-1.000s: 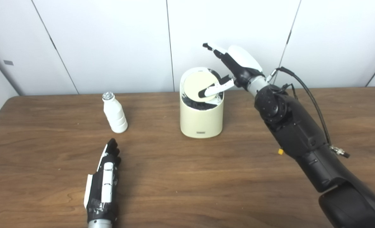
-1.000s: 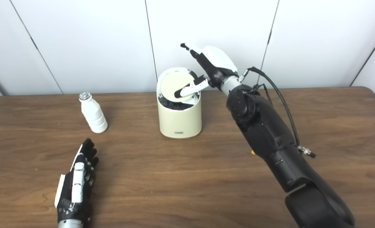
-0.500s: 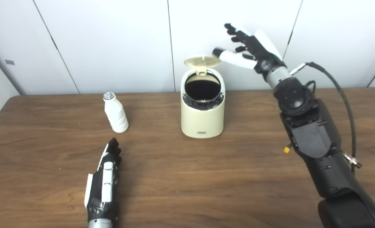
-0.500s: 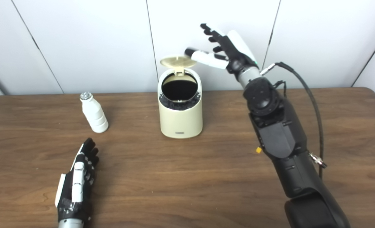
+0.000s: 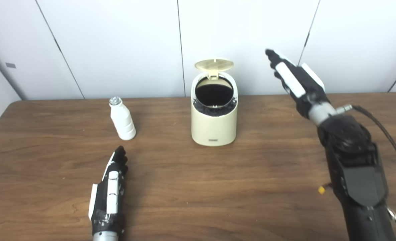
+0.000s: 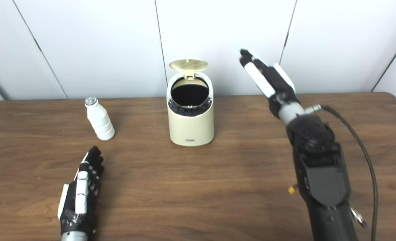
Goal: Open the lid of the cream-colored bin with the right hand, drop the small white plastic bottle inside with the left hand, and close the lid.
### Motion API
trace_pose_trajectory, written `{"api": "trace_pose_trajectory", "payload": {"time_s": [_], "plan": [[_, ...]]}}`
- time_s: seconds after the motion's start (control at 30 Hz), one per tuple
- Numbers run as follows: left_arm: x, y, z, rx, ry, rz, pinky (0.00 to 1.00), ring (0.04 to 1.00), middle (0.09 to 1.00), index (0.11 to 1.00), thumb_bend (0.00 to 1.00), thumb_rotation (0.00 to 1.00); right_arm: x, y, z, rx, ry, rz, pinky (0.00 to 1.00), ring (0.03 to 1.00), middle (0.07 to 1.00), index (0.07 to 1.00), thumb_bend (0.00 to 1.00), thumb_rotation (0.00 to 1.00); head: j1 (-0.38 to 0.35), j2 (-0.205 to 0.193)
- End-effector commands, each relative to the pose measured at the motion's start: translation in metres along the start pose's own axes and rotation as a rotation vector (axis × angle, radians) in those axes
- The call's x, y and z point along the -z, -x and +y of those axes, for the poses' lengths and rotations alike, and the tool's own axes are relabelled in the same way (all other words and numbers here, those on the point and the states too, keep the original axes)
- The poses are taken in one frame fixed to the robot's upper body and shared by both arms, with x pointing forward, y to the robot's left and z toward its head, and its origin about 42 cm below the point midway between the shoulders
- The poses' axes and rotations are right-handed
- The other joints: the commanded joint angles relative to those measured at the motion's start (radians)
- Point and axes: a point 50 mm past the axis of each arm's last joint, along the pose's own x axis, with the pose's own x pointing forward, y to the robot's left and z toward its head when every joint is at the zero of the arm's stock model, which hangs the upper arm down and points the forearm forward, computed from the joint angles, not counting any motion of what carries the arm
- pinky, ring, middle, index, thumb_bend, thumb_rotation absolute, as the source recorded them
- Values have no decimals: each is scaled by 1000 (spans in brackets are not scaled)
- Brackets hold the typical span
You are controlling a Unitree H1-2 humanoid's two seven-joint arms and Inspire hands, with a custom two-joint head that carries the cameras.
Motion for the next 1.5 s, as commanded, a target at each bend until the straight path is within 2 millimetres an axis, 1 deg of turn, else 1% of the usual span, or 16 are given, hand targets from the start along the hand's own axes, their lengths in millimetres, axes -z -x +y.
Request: {"api": "trace_pose_trajectory", "payload": {"time_s": [0.0,0.03,0.13,0.33,0.43,0.47,0.5,0.57,0.67,0.83,1.0,1.1,1.23,1.33,1.37,1.47], "plan": [[-2,0,5,3,-9,-32,1000,982,972,958,477,921,-16,7,-10,19,-27,-73,999,992,988,950,647,981,-1,1],[-2,-1,7,5,-12,-34,1000,981,972,957,483,924,-11,14,-11,20,-44,-73,1000,995,990,950,642,990,-1,-6],[-1,-2,11,10,-9,-36,1000,989,978,962,489,921,3,33,-14,22,-87,-84,1000,984,982,949,639,1000,0,-2],[-1,-3,16,18,-20,-41,1000,985,970,955,495,913,32,68,-6,33,-227,-93,1000,1000,1000,990,688,994,-3,-2],[-1,-3,17,19,-18,-42,1000,983,971,955,502,911,45,84,-2,41,-248,-91,1000,1000,1000,999,695,998,-3,-6],[-1,-4,17,20,-17,-43,1000,984,974,956,496,911,49,89,-1,45,-254,-90,1000,1000,1000,996,719,980,-1,-6],[-1,-4,17,21,-15,-44,1000,984,976,957,493,912,52,92,0,46,-258,-90,1000,1000,1000,996,727,973,-1,-6],[-1,-4,16,19,-15,-45,1000,983,975,956,486,914,64,100,1,55,-267,-85,1000,1000,1000,998,733,968,6,-7],[-1,-5,15,18,-15,-46,1000,986,977,953,487,911,79,108,2,69,-275,-83,1000,1000,1000,1000,722,966,5,-6],[0,-5,16,20,-24,-42,1000,988,979,958,489,909,88,114,9,89,-281,-99,1000,1000,1000,985,651,979,12,-12],[1,-5,19,22,-33,-47,1000,987,980,961,509,888,94,118,17,115,-292,-107,1000,1000,1000,984,663,964,16,-15],[0,-5,19,19,-34,-44,1000,991,983,967,499,888,96,122,24,123,-269,-112,1000,1000,1000,984,683,973,17,-21],[0,-6,21,25,-35,-40,1000,999,990,977,487,884,99,127,31,146,-277,-108,1000,1000,1000,981,703,950,36,-27],[1,-7,22,25,-48,-44,1000,995,988,975,434,878,104,129,34,165,-278,-104,1000,1000,1000,986,706,950,48,-35],[2,-7,22,24,-53,-43,997,989,984,968,433,820,107,129,33,168,-280,-104,1000,1000,1000,991,711,946,58,-39],[2,-8,23,25,-104,-21,999,990,988,972,484,653,112,130,28,177,-265,-103,1000,1000,1000,995,704,948,89,-52]]}}
